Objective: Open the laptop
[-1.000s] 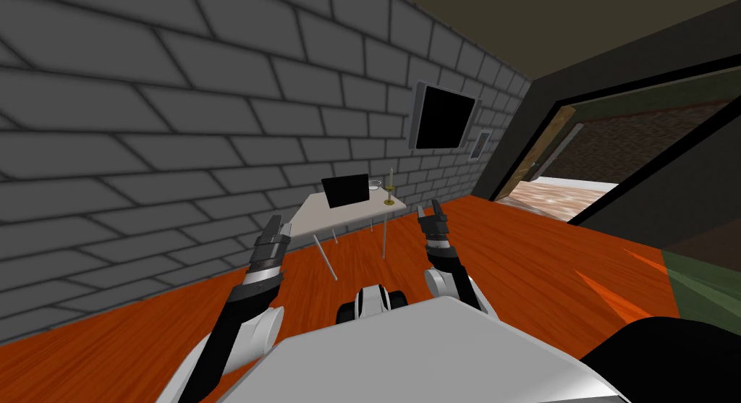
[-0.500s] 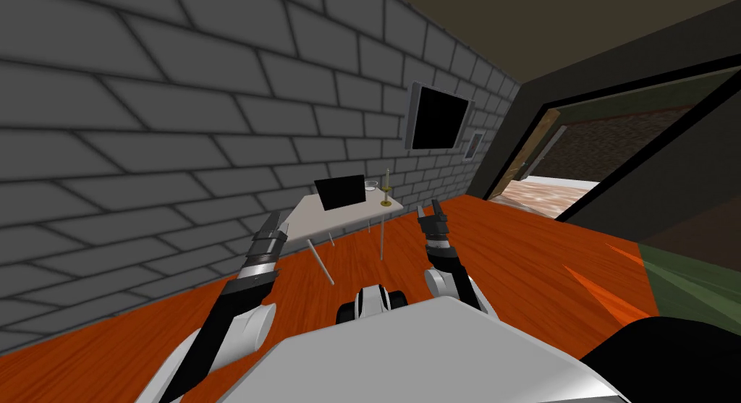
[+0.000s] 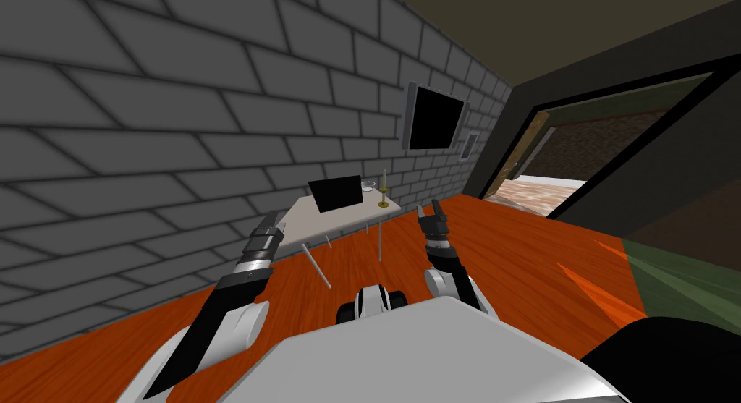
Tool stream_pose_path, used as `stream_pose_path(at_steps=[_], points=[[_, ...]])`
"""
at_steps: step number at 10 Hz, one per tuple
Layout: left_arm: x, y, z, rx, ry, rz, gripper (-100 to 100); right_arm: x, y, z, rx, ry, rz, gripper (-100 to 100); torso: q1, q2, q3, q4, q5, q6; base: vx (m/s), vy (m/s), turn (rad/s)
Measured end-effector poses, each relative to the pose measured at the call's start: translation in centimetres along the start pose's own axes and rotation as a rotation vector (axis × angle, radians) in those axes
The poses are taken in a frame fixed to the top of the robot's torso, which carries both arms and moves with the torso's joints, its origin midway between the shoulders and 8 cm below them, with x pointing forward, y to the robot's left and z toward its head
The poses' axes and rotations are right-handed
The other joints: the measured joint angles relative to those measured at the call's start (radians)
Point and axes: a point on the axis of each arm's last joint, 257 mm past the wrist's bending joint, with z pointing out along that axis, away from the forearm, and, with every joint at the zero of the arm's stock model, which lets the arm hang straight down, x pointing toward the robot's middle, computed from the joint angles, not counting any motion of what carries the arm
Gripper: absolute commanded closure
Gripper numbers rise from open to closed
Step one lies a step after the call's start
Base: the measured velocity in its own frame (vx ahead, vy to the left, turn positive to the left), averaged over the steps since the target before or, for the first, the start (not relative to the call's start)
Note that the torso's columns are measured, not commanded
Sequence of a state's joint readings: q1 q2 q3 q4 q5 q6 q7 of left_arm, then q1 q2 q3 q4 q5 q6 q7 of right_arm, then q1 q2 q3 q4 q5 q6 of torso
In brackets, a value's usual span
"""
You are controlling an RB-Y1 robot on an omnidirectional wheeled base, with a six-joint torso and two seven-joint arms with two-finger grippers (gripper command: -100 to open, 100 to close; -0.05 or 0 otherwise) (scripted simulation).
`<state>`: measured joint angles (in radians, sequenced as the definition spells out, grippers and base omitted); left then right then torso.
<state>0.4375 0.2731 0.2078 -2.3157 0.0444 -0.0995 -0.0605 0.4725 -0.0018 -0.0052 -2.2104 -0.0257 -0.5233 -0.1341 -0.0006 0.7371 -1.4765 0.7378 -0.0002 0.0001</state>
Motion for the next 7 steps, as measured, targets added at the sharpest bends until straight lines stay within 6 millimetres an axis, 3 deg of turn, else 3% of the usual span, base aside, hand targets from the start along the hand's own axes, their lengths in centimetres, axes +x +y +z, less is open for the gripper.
stream_pose_path(at_steps=[7], points=[[-1.8, 1.6, 1.3, -0.092, 0.001, 0.023, -100, 0.0, 0.0, 0.0, 0.000, 0.000, 0.000, 0, 0.001, 0.001, 0.000, 0.000, 0.000, 0.000, 0.032, -0.022, -0.047]])
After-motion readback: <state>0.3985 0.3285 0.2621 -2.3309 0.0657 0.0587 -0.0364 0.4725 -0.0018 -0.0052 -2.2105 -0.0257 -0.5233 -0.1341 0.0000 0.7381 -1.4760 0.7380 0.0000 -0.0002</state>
